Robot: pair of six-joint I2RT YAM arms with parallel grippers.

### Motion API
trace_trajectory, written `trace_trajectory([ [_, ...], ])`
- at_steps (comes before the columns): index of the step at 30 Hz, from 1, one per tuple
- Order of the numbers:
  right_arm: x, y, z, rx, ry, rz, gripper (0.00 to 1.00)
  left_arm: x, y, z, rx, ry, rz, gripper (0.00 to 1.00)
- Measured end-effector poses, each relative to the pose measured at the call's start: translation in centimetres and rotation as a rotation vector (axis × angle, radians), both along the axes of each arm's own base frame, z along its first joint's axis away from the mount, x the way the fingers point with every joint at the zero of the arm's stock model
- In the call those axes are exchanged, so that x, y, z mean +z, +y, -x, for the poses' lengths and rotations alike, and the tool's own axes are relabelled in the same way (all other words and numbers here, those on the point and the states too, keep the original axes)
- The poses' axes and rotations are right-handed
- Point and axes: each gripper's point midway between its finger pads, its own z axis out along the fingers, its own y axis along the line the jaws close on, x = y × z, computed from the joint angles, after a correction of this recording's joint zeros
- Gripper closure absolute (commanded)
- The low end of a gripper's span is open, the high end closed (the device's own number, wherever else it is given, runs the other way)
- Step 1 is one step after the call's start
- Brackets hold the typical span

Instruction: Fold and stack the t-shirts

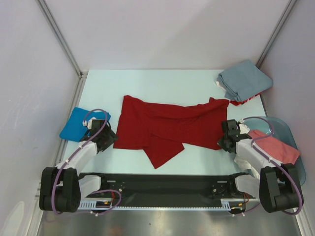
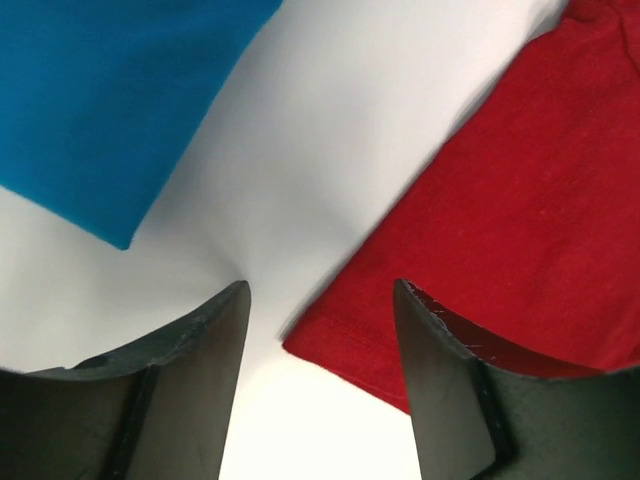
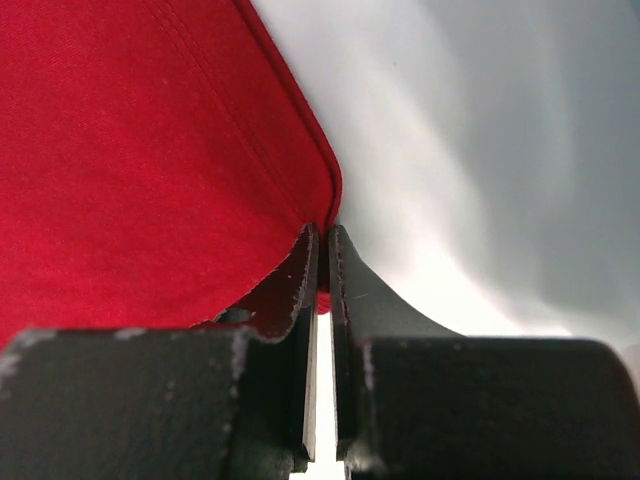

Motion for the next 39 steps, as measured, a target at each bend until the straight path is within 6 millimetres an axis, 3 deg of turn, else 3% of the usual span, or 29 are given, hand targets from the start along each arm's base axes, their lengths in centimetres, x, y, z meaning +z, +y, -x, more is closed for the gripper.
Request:
trace_trajectory([
  [5, 0.2, -0.1, 0.1, -0.001, -0.014, -0.007, 0.97, -0.1, -0.8, -0.8, -0.014, -0.021, 0.033, 0.43],
  [12, 0.1, -0.1, 0.2, -0.005, -0.019, -0.030, 0.97, 0.0, -1.5, -1.6, -0.012, -0.035, 0.049, 0.40],
  [22, 0.1, -0.1, 0.3, -0.009, -0.030, -0.056, 0.96, -0.1, -1.6, 1.2, 0.011, 0.062, 0.030, 0.35],
  [28, 0.1, -0.1, 0.2, -0.001, -0.034, -0.065, 0.97, -0.3, -1.4, 3.2, 0.017, 0.136, 0.001, 0.41],
  [35, 0.1, 0.0, 0.3, 0.003, -0.040, -0.076, 0.97, -0.5, -1.1, 3.2, 0.023, 0.168, -0.023, 0.45],
  [39, 0.1, 0.0, 0.3, 0.006, -0.044, -0.080, 0.97, -0.7, -1.1, 2.8, 0.024, 0.167, -0.025, 0.53],
])
